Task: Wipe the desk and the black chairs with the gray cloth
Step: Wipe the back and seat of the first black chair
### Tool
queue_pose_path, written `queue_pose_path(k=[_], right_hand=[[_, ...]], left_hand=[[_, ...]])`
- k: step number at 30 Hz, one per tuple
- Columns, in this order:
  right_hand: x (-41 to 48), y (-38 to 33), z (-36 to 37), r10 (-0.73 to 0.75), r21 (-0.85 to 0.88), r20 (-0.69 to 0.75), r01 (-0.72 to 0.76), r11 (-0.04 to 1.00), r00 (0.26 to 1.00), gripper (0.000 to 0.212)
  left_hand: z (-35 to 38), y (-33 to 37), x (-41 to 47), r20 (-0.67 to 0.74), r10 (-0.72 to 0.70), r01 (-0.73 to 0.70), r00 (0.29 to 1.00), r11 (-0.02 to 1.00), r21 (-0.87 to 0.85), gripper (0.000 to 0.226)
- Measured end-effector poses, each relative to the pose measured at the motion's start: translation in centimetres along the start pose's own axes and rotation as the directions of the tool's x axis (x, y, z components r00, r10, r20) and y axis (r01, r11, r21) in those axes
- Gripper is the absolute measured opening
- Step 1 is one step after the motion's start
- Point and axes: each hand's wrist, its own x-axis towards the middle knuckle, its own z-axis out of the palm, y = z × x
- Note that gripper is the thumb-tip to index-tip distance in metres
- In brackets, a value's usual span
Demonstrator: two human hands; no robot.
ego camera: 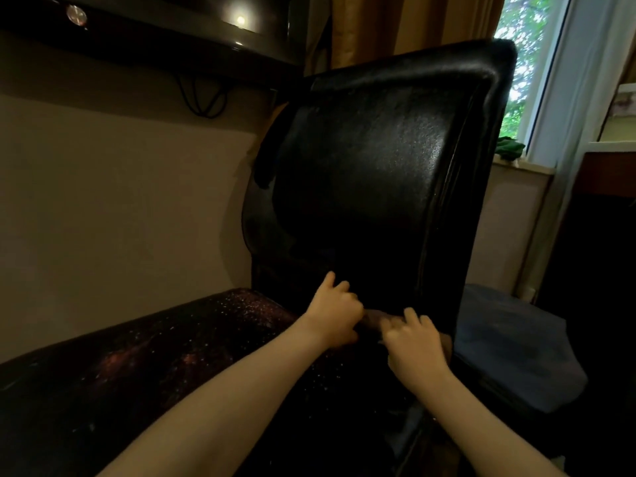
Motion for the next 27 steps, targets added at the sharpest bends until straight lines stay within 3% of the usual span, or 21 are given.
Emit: queue_pose_path(k=[3, 6, 10, 14, 17, 19, 22, 24, 26, 27], right_hand=[[0.5, 1.4, -2.4, -0.015, 0.036, -0.159, 0.021, 0.999, 0.987, 0.044], [2.2, 2.3, -5.5, -0.028, 0.029, -0.397, 0.042, 0.999, 0.917, 0.024], [4.7, 4.4, -8.6, -0.014, -0.034, -0.632, -0.009, 0.999, 0.775, 0.036], [7.1, 7.9, -10.9, 0.04, -0.044, -0.742, -0.109, 0.993, 0.669, 0.043], [7.8, 9.3, -9.8, 0.066, -0.025, -0.687, -0.114, 0.993, 0.724, 0.047], [6.8, 9.1, -7.8, 0.032, -0.031, -0.668, -0.071, 0.997, 0.743, 0.048], [4.2, 8.4, -4.6, -0.057, -0.002, -0.68, 0.076, 0.997, 0.731, 0.048], [2.3, 7.5, -2.4, -0.129, 0.008, -0.667, 0.18, 0.984, 0.734, 0.05], [0.2, 6.1, 0.2, -0.182, 0.015, -0.612, 0.241, 0.971, 0.77, 0.047], [-0.9, 5.4, 1.5, -0.204, 0.017, -0.56, 0.258, 0.966, 0.803, 0.045]], left_hand=[[-2.6, -1.3, -0.1, -0.122, 0.025, -0.017, 0.992, 0.998, 0.066, 0.043], [-4.5, -3.4, -0.5, -0.296, 0.024, -0.015, 0.955, 0.999, 0.035, 0.045], [-7.4, -5.3, -0.4, -0.617, -0.022, -0.046, 0.787, 0.994, -0.094, 0.05], [-10.9, -4.9, 1.2, -0.728, -0.158, -0.038, 0.667, 0.969, -0.245, 0.05], [-11.1, -3.9, 2.8, -0.617, -0.241, 0.023, 0.749, 0.941, -0.339, 0.048], [-9.1, -3.0, 2.9, -0.572, -0.216, 0.027, 0.791, 0.947, -0.32, 0.048], [-5.2, -1.9, 2.1, -0.622, -0.165, 0.016, 0.766, 0.971, -0.238, 0.046], [-2.2, -1.4, 1.3, -0.585, -0.093, -0.032, 0.805, 0.979, -0.2, 0.045], [-0.3, -0.5, 0.2, -0.406, 0.012, -0.076, 0.914, 0.987, -0.143, 0.042], [0.1, 0.3, -0.3, -0.24, 0.059, -0.087, 0.969, 0.991, -0.105, 0.043]])
